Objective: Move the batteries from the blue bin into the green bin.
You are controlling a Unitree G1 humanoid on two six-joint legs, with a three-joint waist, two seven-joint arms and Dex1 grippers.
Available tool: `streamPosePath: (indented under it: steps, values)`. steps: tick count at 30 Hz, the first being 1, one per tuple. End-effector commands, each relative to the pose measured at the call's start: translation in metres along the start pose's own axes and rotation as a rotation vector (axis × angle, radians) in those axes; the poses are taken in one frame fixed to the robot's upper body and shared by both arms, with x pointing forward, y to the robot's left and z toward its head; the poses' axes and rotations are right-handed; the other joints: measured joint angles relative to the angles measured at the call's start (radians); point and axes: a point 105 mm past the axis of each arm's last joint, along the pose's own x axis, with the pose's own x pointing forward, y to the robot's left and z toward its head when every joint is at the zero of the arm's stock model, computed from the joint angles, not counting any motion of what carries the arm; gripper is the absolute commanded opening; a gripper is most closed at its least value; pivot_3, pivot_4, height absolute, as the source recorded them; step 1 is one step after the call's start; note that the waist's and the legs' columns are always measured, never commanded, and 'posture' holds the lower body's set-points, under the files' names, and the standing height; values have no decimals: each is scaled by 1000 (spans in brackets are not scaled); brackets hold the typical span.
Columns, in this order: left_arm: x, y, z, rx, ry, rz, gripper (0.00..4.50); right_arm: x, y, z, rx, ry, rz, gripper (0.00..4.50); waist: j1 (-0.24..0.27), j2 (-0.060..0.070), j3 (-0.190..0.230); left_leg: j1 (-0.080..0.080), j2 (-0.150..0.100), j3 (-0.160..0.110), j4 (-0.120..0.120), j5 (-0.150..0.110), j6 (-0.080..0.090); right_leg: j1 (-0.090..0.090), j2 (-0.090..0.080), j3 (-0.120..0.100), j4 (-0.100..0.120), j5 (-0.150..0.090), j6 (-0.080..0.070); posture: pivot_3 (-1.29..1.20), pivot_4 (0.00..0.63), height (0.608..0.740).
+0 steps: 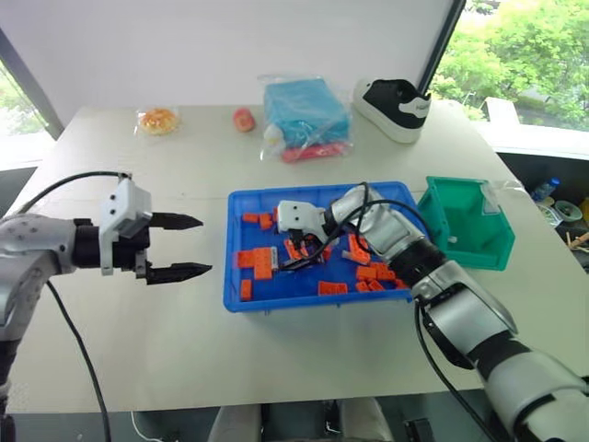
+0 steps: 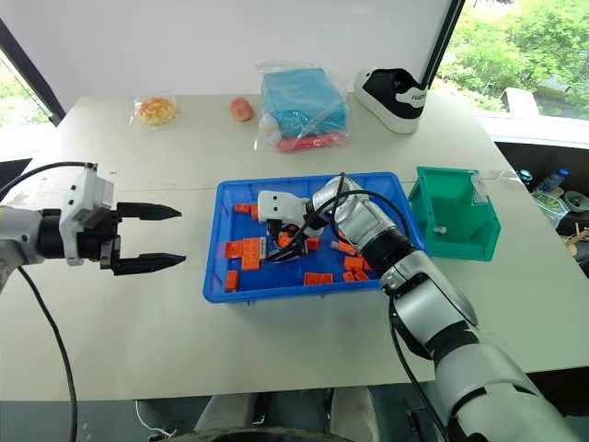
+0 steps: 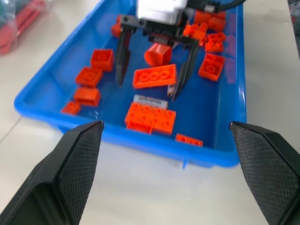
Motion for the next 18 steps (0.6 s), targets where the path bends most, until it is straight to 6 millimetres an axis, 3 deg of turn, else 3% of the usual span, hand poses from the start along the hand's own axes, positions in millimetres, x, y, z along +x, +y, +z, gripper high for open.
streamPosePath:
  steps: [1, 13, 18]
  values:
    - [1, 2, 7, 36, -14, -9, 4500, -5, -7, 7, -42, -8, -22, 4461, -7, 0, 0, 0, 0, -1, 0, 0, 0, 0, 1, 1, 0, 0, 0, 0, 150, 725]
    - [5, 4, 3, 41, -7, -15, 4500, -9, 7, 24, -44, -73, 17, 4461, -11, 0, 0, 2, 2, -2, 0, 0, 0, 0, 3, 4, 0, 0, 0, 0, 150, 725]
    - [7, 5, 4, 45, -13, -19, 4500, 2, 11, 16, -33, -42, 19, 4461, -10, 0, 0, 2, 2, -2, 0, 0, 0, 0, 3, 4, 0, 0, 0, 0, 150, 725]
